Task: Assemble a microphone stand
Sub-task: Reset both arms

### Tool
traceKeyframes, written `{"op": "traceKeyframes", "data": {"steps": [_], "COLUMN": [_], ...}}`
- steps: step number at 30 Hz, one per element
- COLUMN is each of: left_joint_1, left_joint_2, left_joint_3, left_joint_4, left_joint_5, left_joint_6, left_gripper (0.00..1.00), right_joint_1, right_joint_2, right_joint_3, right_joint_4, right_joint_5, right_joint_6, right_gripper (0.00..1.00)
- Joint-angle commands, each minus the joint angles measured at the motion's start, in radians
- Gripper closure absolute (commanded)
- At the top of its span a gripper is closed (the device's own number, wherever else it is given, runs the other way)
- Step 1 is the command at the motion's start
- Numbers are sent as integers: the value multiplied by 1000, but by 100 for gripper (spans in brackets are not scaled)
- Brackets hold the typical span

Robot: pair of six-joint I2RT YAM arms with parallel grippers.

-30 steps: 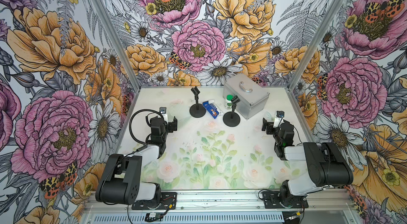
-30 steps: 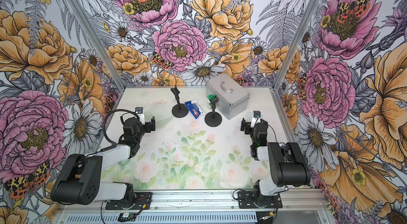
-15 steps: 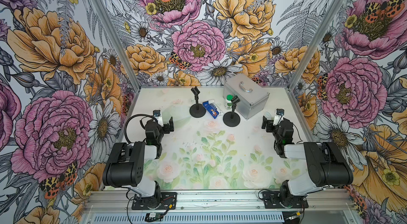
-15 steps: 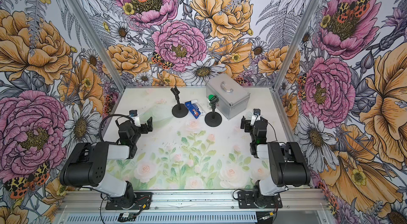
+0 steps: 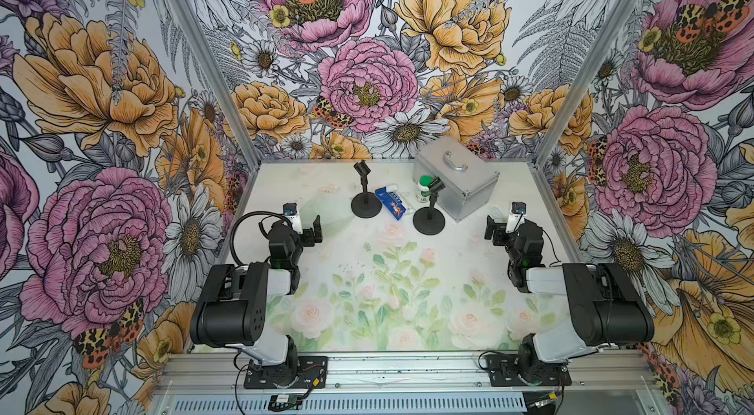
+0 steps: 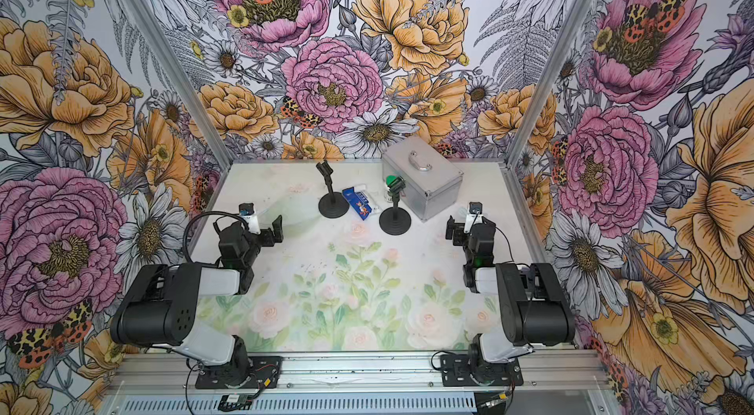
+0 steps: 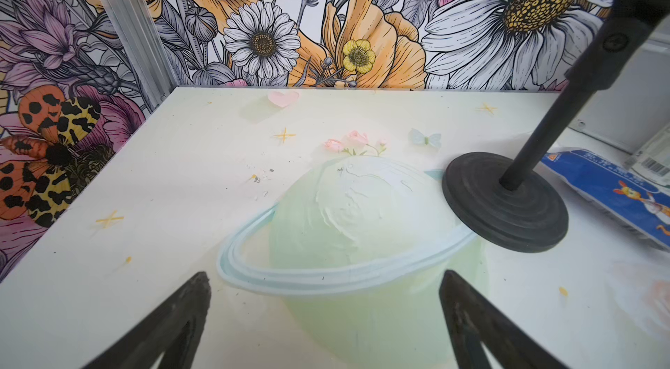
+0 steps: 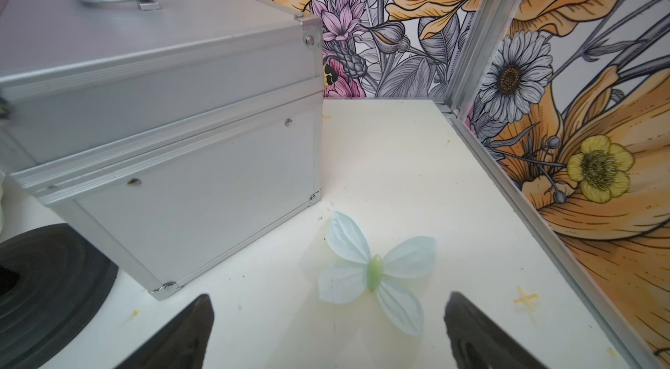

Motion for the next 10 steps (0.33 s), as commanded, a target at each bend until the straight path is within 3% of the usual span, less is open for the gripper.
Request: {"op": "traceKeyframes", "data": {"steps": [1, 10], "left_joint_1": [8, 8], "left_joint_2": [-7, -7], "left_joint_3": [12, 12], "left_joint_4": [20, 20], "left_joint_5": [23, 22], "left_joint_6": [-16, -17], "left_gripper": [1, 1], "right_joint_1": [2, 2], "right_joint_2": [6, 2], "right_joint_3": [24, 17], "right_joint_4": [-2, 3], "right_joint_5": [9, 9], "right_joint_6": [11, 11], "right_gripper": [0, 0]}}
